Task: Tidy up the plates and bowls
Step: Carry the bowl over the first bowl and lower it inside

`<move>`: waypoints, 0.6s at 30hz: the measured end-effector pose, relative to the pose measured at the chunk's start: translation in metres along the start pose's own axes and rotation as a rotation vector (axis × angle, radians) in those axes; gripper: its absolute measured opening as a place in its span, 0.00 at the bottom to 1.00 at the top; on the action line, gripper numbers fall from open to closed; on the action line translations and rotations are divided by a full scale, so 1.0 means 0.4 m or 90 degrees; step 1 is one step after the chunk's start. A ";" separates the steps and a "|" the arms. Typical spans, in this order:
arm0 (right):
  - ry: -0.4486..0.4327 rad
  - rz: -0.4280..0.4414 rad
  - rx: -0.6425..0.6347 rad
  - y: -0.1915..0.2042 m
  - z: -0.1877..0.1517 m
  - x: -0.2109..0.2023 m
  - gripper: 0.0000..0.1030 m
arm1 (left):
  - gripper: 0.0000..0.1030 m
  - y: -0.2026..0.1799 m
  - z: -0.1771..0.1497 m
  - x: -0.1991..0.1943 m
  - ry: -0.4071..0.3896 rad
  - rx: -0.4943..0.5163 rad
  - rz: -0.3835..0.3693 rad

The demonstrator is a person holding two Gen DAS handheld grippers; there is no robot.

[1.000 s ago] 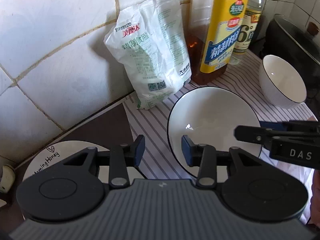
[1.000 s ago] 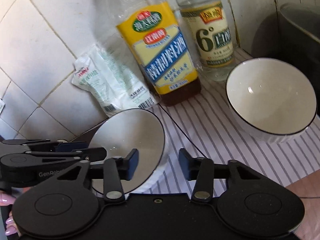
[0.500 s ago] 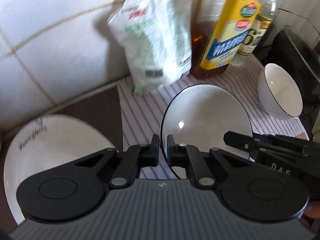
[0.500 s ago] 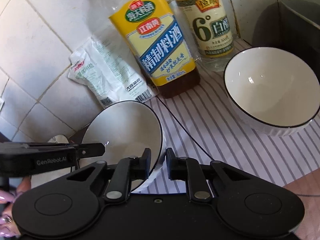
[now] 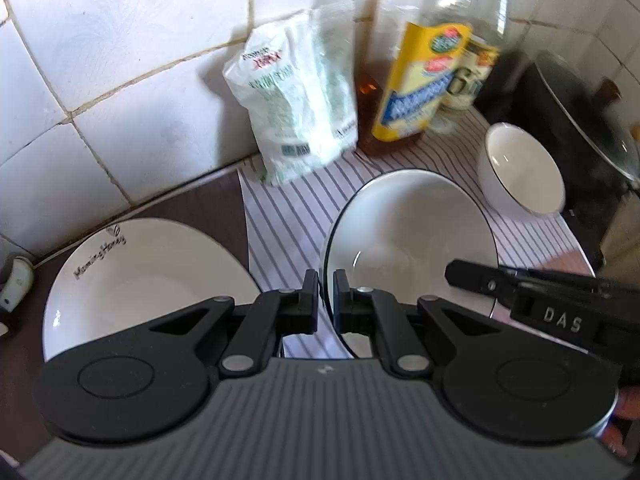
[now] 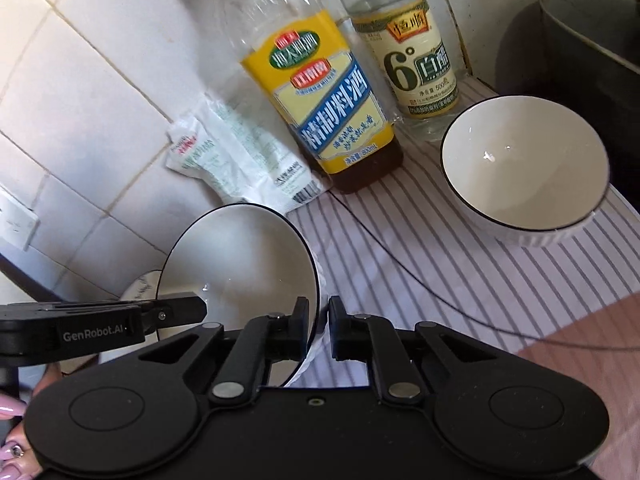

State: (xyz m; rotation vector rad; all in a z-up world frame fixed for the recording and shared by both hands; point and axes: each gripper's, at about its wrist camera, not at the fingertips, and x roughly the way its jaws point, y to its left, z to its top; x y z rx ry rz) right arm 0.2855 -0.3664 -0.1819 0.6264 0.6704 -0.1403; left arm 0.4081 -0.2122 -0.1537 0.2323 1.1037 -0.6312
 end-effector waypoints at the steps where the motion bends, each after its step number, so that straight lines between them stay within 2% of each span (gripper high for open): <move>1: 0.002 0.000 -0.002 0.006 -0.006 -0.014 0.14 | 0.05 0.000 -0.004 -0.013 0.003 0.000 -0.006; 11: -0.009 0.009 0.003 0.066 -0.063 -0.162 0.14 | 0.05 -0.033 -0.065 -0.159 -0.010 0.042 -0.015; 18: -0.006 0.019 0.009 0.112 -0.107 -0.243 0.14 | 0.06 -0.039 -0.125 -0.244 0.003 0.068 -0.013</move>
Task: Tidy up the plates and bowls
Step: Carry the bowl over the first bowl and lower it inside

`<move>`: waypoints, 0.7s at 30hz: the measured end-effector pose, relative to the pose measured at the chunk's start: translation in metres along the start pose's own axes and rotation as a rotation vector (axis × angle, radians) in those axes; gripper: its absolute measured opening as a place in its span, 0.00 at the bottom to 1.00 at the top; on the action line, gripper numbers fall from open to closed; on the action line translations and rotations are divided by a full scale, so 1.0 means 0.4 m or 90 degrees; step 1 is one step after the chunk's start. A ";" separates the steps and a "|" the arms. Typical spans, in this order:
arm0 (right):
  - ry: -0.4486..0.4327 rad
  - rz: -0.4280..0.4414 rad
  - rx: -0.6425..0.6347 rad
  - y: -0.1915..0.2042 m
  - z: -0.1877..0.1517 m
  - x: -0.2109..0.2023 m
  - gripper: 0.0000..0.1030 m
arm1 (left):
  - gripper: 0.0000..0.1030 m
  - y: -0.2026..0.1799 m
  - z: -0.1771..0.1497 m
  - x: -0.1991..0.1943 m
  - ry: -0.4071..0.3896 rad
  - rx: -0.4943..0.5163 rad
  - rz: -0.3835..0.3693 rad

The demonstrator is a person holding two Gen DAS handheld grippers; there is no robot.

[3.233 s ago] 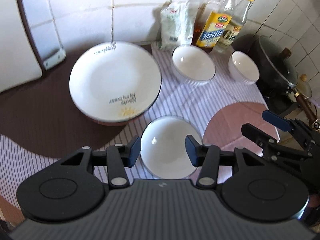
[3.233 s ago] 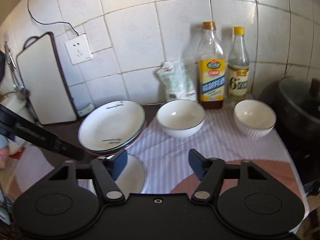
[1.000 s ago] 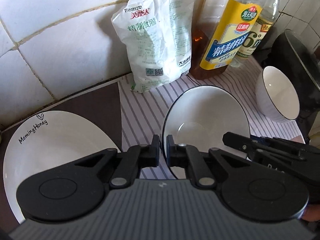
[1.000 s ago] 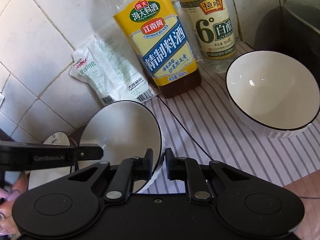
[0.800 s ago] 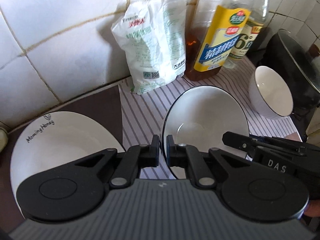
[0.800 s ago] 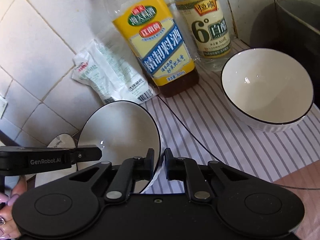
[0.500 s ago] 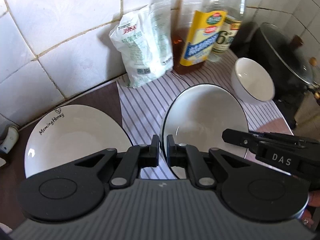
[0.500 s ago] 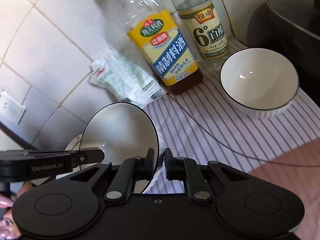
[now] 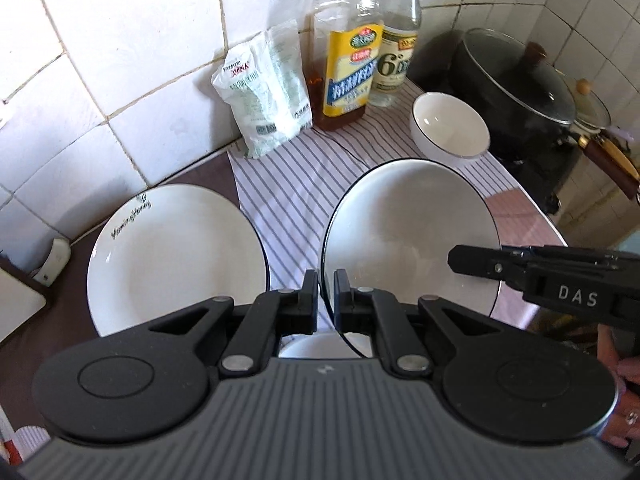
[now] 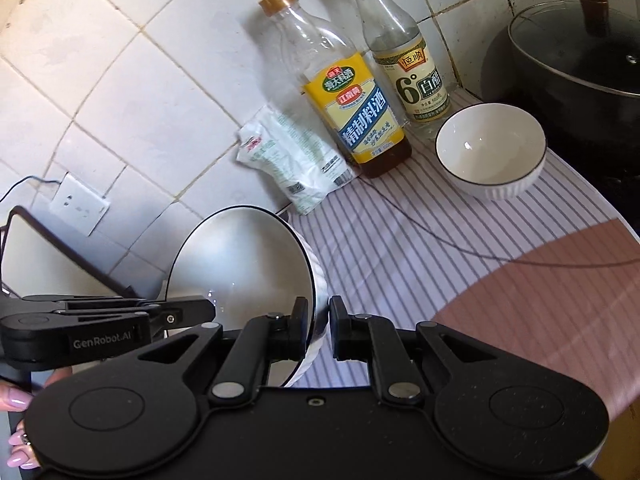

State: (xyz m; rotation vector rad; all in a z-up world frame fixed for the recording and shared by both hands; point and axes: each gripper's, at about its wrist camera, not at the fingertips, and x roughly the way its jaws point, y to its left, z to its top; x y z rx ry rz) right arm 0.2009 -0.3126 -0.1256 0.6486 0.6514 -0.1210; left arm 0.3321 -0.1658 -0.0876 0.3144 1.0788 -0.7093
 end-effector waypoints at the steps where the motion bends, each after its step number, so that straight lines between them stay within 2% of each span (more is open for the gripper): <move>1: 0.001 -0.001 -0.002 0.008 -0.007 -0.010 0.15 | 0.06 0.000 -0.008 -0.009 0.001 0.000 0.000; 10: 0.012 0.007 -0.007 0.051 -0.066 -0.075 0.15 | 0.06 0.006 -0.090 -0.082 0.002 -0.012 -0.001; 14: 0.009 0.008 -0.004 0.058 -0.102 -0.075 0.15 | 0.06 0.020 -0.142 -0.071 0.016 -0.034 0.004; 21: 0.059 -0.003 0.002 0.055 -0.167 -0.027 0.15 | 0.06 0.071 -0.212 -0.030 0.050 -0.089 -0.013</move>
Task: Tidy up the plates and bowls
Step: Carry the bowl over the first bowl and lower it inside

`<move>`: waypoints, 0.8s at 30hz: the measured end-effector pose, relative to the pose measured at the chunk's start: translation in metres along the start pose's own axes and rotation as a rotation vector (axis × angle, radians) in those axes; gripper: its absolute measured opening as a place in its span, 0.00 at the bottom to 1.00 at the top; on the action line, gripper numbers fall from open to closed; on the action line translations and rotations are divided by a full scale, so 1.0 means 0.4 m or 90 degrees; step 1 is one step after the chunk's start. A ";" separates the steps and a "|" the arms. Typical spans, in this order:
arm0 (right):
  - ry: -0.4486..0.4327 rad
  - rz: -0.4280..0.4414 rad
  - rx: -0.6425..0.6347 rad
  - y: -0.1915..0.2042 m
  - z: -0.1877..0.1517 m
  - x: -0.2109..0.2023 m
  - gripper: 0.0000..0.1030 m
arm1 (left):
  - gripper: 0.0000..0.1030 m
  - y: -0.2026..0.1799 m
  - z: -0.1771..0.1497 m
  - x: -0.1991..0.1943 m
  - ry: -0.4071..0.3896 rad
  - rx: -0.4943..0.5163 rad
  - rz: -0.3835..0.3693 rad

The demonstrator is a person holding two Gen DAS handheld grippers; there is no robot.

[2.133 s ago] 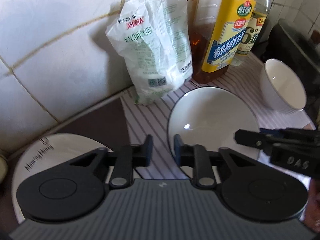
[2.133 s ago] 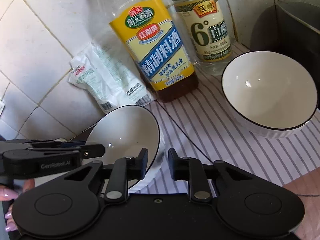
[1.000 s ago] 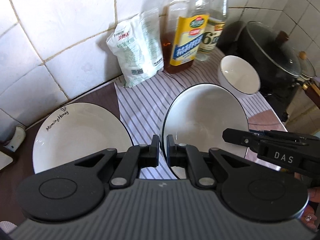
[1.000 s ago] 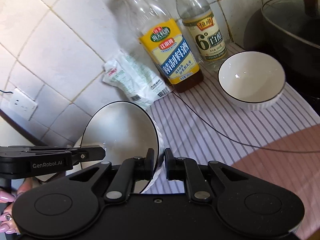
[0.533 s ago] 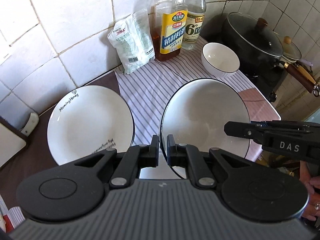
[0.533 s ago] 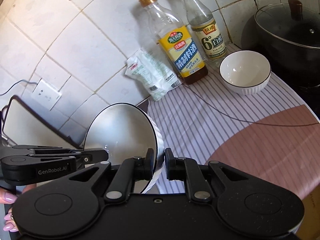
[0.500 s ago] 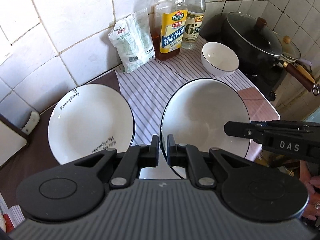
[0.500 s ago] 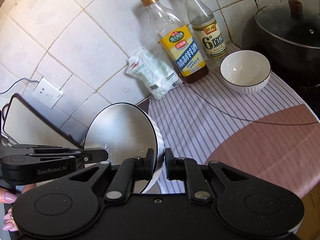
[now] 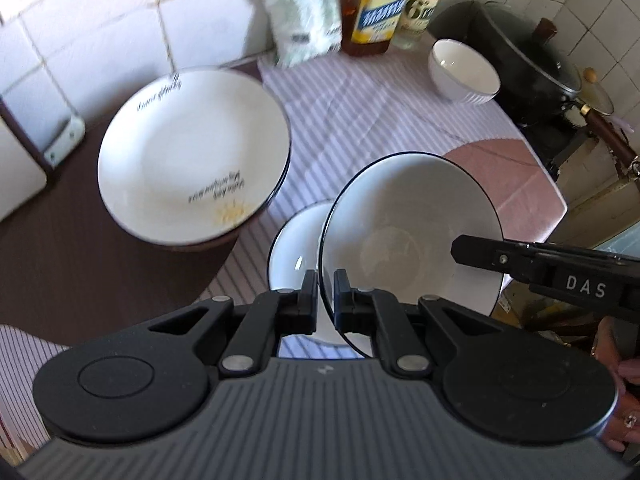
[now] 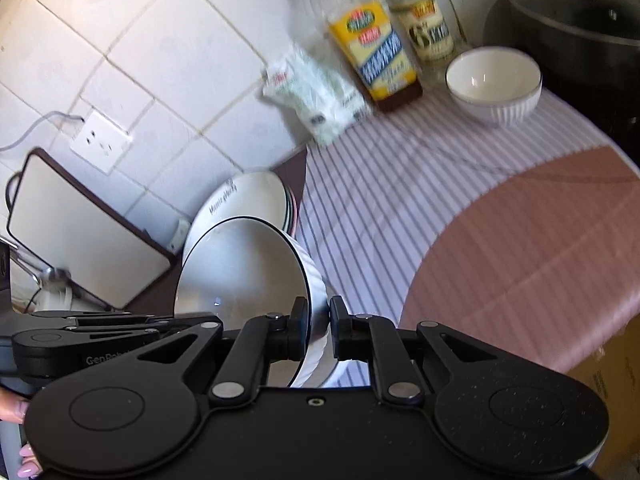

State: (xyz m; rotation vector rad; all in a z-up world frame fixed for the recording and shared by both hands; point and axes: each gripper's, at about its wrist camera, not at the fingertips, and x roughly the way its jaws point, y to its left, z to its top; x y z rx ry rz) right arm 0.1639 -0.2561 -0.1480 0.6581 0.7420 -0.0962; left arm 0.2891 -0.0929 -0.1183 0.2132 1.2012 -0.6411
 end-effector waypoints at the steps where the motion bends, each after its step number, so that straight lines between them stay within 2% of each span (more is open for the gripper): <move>1: 0.006 -0.002 0.001 0.001 -0.007 0.010 0.15 | 0.06 0.003 -0.007 0.005 0.004 -0.006 0.002; 9: 0.020 -0.043 -0.041 0.039 -0.038 0.057 0.15 | 0.06 0.042 -0.028 0.047 0.029 -0.032 0.000; 24: 0.025 -0.108 -0.099 0.074 -0.040 0.104 0.14 | 0.06 0.047 -0.019 0.083 0.044 -0.009 0.000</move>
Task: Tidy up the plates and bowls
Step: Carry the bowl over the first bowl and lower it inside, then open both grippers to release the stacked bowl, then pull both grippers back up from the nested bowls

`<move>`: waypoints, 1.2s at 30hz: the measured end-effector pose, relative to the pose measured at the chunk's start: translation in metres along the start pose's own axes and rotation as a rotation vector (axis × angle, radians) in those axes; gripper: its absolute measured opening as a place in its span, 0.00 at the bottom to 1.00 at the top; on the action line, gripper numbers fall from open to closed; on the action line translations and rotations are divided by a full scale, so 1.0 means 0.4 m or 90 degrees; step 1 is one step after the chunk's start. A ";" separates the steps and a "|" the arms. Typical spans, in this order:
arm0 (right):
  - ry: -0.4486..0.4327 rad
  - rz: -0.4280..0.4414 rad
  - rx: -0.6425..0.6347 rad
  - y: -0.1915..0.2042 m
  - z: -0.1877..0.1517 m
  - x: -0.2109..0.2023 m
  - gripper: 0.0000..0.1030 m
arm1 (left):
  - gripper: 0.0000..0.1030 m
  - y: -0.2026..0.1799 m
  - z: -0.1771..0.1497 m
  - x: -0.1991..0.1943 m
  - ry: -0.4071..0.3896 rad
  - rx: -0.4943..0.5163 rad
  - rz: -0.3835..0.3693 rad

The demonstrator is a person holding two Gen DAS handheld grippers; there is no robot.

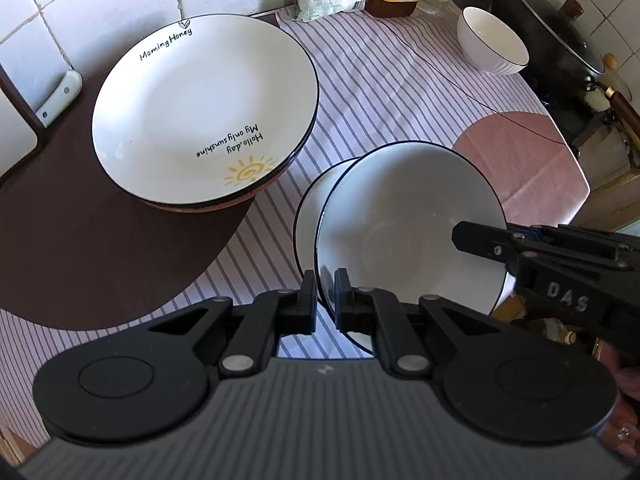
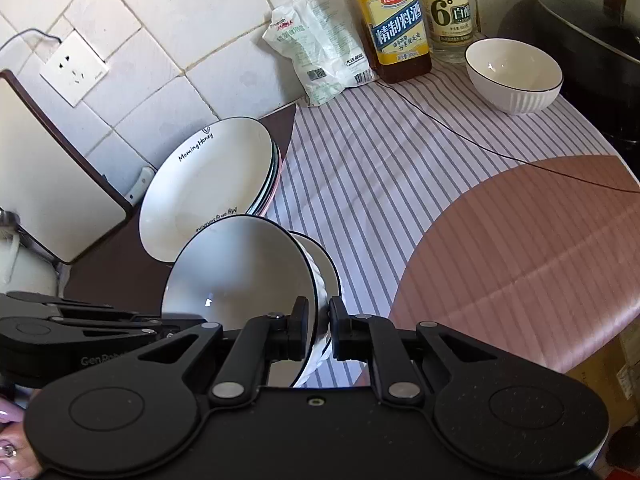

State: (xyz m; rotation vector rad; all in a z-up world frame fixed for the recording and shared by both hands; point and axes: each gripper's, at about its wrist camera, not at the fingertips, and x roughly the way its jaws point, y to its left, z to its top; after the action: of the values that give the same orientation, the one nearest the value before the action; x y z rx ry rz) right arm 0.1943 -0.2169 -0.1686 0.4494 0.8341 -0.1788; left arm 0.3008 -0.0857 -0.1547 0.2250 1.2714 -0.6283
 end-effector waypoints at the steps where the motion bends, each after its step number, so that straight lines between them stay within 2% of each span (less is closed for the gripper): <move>1: -0.003 -0.009 -0.011 0.007 -0.001 0.003 0.14 | 0.07 -0.001 0.002 0.001 0.000 0.001 0.001; 7: -0.019 -0.047 -0.064 0.028 -0.002 0.014 0.14 | 0.07 0.001 0.007 0.018 0.010 -0.002 0.004; 13: -0.032 -0.073 -0.104 0.043 -0.005 0.022 0.14 | 0.08 -0.016 0.010 0.021 0.022 0.029 0.011; 22: -0.034 -0.075 -0.116 0.036 -0.001 0.040 0.14 | 0.09 -0.019 0.023 0.028 0.027 0.026 0.015; 27: -0.038 -0.083 -0.134 0.041 -0.006 0.052 0.14 | 0.18 -0.026 0.029 0.029 0.029 0.027 0.019; 30: -0.034 -0.076 -0.129 0.035 -0.009 0.063 0.14 | 0.23 -0.035 0.027 0.031 0.022 0.035 0.039; 32: -0.043 -0.082 -0.129 0.033 -0.016 0.068 0.11 | 0.25 -0.039 0.024 0.033 0.015 0.038 0.057; 36: -0.056 -0.082 -0.129 0.035 -0.023 0.071 0.10 | 0.25 -0.036 0.018 0.038 0.006 0.028 0.060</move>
State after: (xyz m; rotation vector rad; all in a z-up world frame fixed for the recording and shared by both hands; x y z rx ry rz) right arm 0.2116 -0.1995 -0.1909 0.1963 0.7853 -0.2286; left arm 0.3010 -0.1056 -0.1642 0.3229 1.2495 -0.5747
